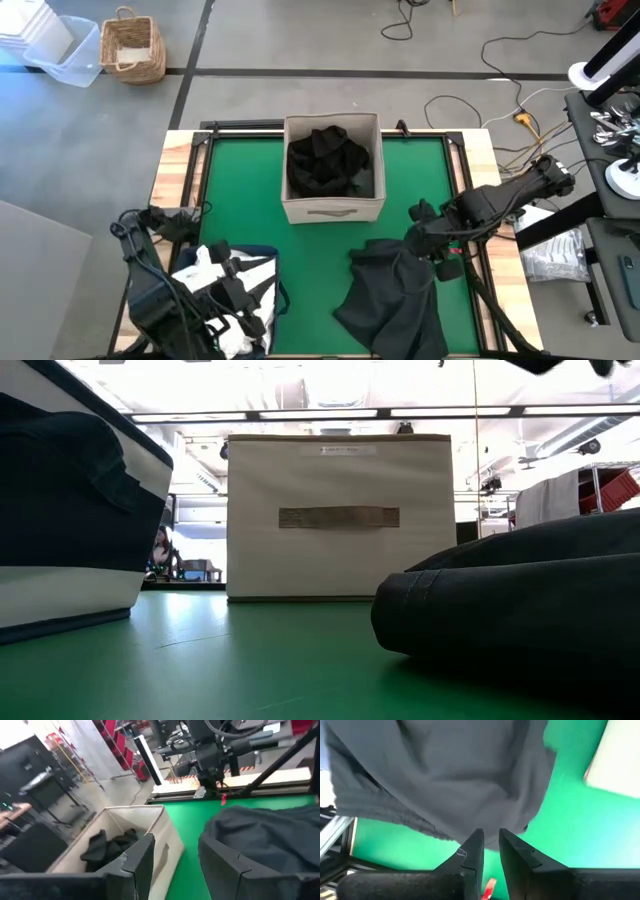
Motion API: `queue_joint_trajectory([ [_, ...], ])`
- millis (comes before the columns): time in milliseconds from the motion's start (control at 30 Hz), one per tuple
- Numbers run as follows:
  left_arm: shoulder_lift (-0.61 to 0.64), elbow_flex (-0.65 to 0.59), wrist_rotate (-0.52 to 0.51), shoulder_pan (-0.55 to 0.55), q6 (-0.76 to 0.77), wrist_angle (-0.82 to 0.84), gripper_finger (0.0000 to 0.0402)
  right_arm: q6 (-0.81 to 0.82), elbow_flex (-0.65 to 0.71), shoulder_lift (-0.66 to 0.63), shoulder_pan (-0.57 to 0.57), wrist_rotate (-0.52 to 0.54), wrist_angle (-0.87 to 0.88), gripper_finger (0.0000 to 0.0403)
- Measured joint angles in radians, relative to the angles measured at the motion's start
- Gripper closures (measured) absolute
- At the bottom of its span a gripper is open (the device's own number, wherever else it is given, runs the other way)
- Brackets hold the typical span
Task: Sort clothes
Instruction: Put the black short into the brown laundry bin
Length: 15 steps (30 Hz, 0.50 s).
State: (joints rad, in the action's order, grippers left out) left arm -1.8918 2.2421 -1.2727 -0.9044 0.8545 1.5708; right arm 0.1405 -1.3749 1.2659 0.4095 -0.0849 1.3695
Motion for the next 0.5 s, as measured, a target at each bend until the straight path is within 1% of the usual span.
queue_joint_trajectory([
  [133,-0.022,0.0,-0.002,0.014,-0.034,0.0,0.0267,0.076,0.084,0.0,0.006,0.018,0.0,0.0332],
  [300,-0.038,-0.008,-0.003,0.036,-0.035,0.001,0.0267,0.137,0.202,-0.002,0.005,0.103,-0.035,0.028],
  [400,-0.039,-0.027,-0.003,0.036,-0.035,0.0,0.0267,0.161,0.273,-0.006,0.005,0.139,-0.126,0.0247],
  [500,-0.039,-0.046,-0.021,0.036,-0.032,0.0,0.0267,0.191,0.341,-0.007,0.005,0.139,-0.231,0.0215],
])
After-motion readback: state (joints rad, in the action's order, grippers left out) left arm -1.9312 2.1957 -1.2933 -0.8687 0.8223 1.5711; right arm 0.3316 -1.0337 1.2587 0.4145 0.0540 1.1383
